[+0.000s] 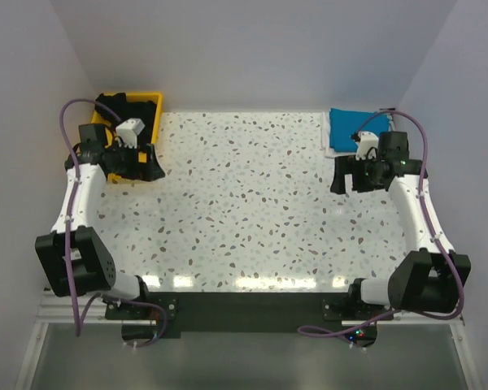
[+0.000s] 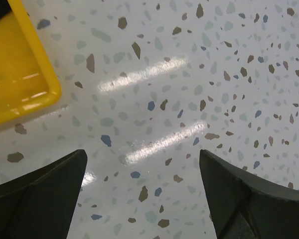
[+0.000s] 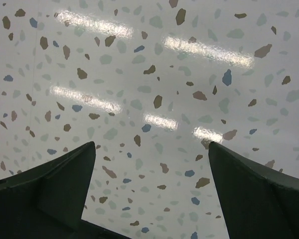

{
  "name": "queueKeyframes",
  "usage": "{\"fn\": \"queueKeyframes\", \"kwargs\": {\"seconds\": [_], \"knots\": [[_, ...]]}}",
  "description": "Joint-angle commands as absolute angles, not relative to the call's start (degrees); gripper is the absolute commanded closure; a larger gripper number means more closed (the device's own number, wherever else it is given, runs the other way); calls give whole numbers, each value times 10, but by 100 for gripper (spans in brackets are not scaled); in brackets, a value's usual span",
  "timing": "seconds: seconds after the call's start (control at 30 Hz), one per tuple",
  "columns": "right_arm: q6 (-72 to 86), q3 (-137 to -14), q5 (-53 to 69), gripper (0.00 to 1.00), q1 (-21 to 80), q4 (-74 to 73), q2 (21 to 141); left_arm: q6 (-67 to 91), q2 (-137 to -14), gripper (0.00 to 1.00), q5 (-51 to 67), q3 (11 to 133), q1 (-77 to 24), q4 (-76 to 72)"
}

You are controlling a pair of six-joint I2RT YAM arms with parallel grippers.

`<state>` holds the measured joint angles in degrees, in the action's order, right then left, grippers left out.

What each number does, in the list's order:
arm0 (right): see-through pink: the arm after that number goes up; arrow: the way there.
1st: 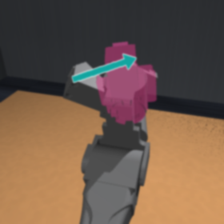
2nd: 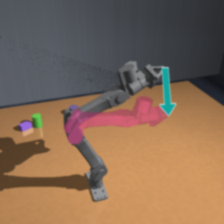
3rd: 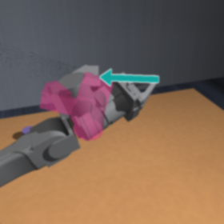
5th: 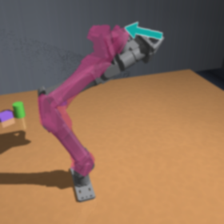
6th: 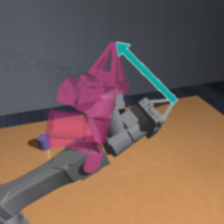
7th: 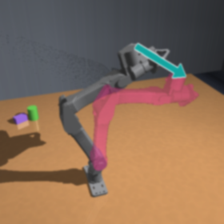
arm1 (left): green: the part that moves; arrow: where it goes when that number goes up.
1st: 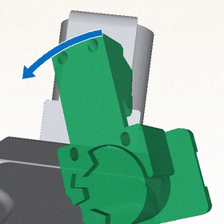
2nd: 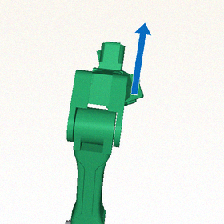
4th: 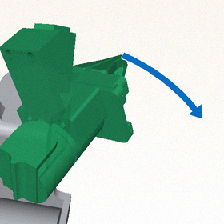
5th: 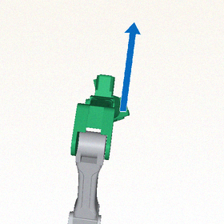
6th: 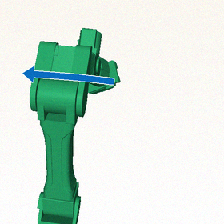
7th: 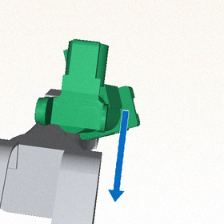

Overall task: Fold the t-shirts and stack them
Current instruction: Grab the tshirt from the pile

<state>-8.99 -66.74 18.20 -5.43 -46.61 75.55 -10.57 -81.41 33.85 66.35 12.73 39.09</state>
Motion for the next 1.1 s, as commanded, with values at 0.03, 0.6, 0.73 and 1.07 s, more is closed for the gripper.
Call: {"fn": "queueKeyframes", "kwargs": {"seconds": [0.03,0.6,0.73,1.07], "knots": [[-120,-696,225,1,-55,-486,763,-125,-905,0,316,811,136,392],[-154,-714,268,1,-55,-544,854,-26,-1328,0,120,1239,146,268],[-163,-717,267,1,-55,-556,881,-10,-1376,0,98,1241,147,222],[-171,-738,252,1,-55,-569,913,-4,-1470,1,79,1305,147,193]]}}
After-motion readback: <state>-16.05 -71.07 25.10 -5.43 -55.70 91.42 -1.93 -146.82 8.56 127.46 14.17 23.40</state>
